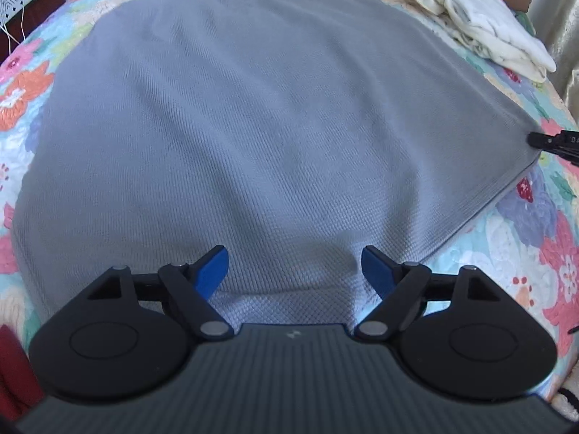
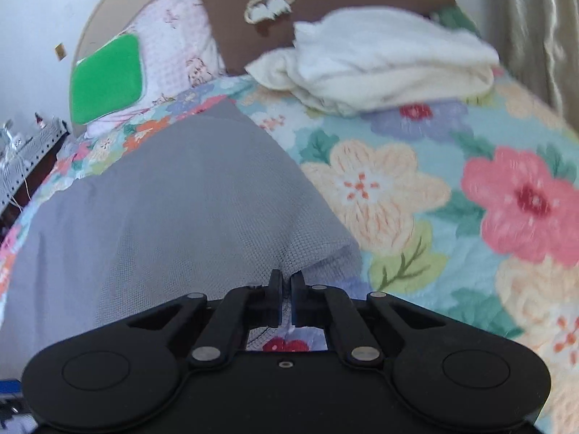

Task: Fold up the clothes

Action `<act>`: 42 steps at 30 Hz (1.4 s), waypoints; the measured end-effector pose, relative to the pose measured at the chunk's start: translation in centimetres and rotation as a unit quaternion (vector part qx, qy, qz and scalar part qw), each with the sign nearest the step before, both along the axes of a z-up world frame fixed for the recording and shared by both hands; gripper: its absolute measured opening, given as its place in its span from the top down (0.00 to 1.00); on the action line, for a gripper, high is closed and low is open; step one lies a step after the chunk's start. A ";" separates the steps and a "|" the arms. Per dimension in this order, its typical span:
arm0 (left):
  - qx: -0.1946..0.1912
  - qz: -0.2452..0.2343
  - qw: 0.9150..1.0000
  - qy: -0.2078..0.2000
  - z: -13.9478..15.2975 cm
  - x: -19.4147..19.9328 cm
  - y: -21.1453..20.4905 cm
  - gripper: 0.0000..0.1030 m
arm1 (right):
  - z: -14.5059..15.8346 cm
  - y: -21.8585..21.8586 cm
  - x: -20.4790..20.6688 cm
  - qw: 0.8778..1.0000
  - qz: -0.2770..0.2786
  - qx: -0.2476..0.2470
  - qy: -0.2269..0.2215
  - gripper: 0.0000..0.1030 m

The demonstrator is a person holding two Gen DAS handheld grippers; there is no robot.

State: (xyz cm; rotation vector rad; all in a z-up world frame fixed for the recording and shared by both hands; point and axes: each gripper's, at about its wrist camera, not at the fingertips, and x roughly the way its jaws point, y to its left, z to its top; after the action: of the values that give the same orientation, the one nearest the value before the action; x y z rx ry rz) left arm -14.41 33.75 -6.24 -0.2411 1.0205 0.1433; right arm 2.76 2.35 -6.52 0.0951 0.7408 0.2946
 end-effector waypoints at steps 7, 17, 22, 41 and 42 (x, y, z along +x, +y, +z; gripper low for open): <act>-0.036 -0.080 0.996 0.001 0.8 -1.5 -2.4 0.22 | 1.2 0.8 -1.0 0.994 -0.001 -0.107 -0.014 0.96; 0.105 -0.040 0.993 0.041 -1.6 -0.9 -3.0 0.12 | -6.2 -9.0 2.6 0.902 -0.119 0.339 0.239 0.34; 0.094 -0.040 0.995 0.023 -1.6 -0.6 -1.8 0.72 | -6.3 -7.4 4.7 0.924 -0.119 0.309 0.193 0.34; -0.002 -0.057 0.998 0.018 -1.3 -2.4 -5.8 0.89 | -0.3 -9.2 4.0 0.990 -0.125 0.026 0.056 0.97; 0.006 -0.059 0.998 0.024 -1.6 -2.1 -6.0 0.88 | -1.2 -9.3 4.5 0.987 -0.137 0.028 0.078 0.97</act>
State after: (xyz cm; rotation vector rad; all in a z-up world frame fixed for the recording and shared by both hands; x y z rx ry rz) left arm -16.56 27.71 -7.86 -0.1660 1.0780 0.0492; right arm 7.21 -6.90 -7.74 0.2734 0.8643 0.0463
